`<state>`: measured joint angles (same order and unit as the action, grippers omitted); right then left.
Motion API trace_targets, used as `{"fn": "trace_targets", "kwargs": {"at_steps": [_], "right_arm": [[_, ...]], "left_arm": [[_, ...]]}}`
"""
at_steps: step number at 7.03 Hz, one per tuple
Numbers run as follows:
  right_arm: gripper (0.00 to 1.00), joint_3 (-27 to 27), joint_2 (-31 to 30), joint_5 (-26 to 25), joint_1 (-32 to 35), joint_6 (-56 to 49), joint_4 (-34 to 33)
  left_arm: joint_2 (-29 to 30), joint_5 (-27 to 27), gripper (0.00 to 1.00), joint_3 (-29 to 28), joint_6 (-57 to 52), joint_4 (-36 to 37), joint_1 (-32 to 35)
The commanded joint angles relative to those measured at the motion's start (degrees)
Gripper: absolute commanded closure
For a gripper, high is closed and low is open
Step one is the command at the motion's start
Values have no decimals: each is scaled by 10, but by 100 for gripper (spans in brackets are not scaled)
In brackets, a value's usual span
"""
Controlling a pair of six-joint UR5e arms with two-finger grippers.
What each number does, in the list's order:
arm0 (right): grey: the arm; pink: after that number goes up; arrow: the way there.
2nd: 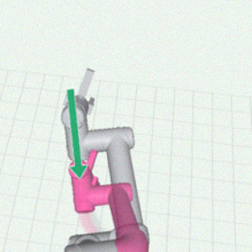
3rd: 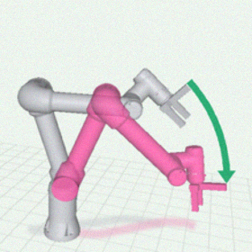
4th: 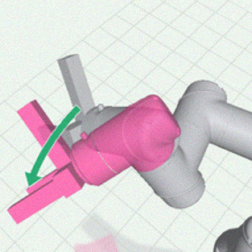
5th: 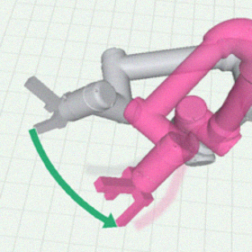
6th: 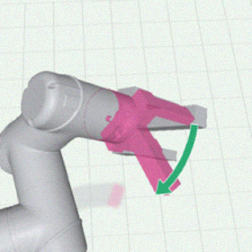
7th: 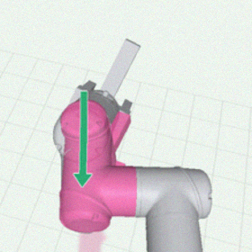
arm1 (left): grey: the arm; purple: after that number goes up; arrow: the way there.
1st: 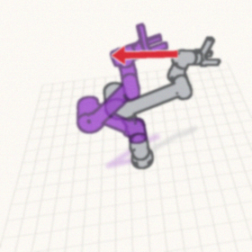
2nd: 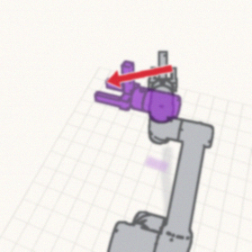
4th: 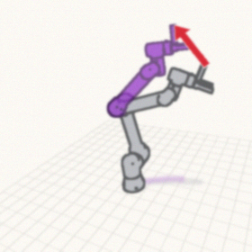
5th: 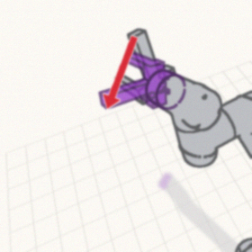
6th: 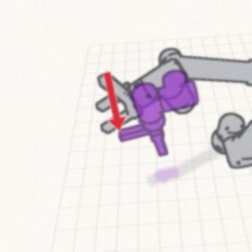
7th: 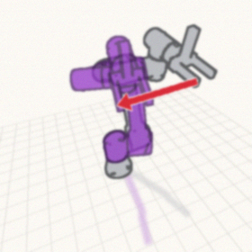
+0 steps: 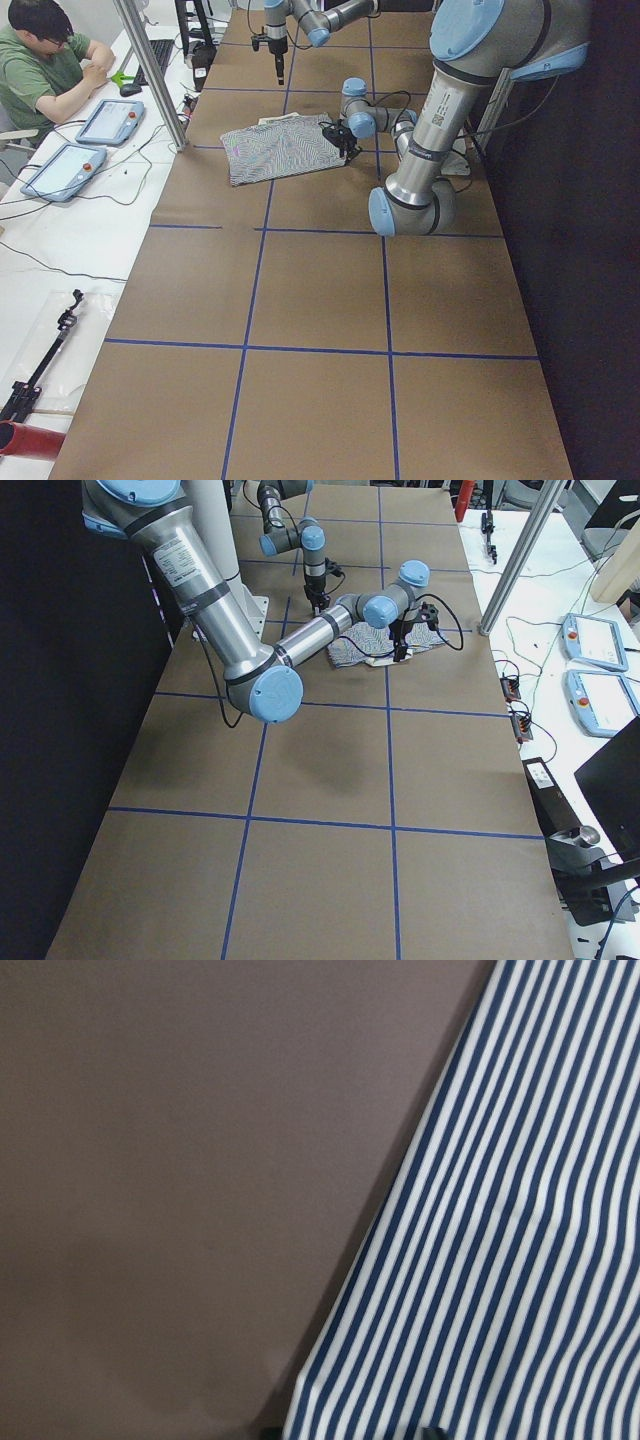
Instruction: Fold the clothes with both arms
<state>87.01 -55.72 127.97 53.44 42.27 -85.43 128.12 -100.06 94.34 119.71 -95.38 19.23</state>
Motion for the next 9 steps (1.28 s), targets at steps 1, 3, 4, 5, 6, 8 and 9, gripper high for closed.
{"fn": "trace_targets", "kwargs": {"at_steps": [1,3,4,5,6,8,9], "right_arm": [[0,0,0,-1,-1,0,0],[0,3,-1,-1,-1,8,0],[0,27,-15,1,-6,49,0],[0,62,-33,0,-26,86,0],[0,83,-35,-3,-49,168,0],[0,155,-57,-81,-137,368,-1],[0,183,-60,-110,-180,459,-2]], "left_arm": [[-1,-1,100,2,0,3,-1],[-14,-1,100,17,-6,9,0],[-31,-2,100,55,-49,33,0],[-58,-2,100,107,-62,62,0],[-73,-3,100,136,-64,80,0],[-76,-3,100,137,-67,82,-2],[-78,-2,100,137,-80,82,0]]}}
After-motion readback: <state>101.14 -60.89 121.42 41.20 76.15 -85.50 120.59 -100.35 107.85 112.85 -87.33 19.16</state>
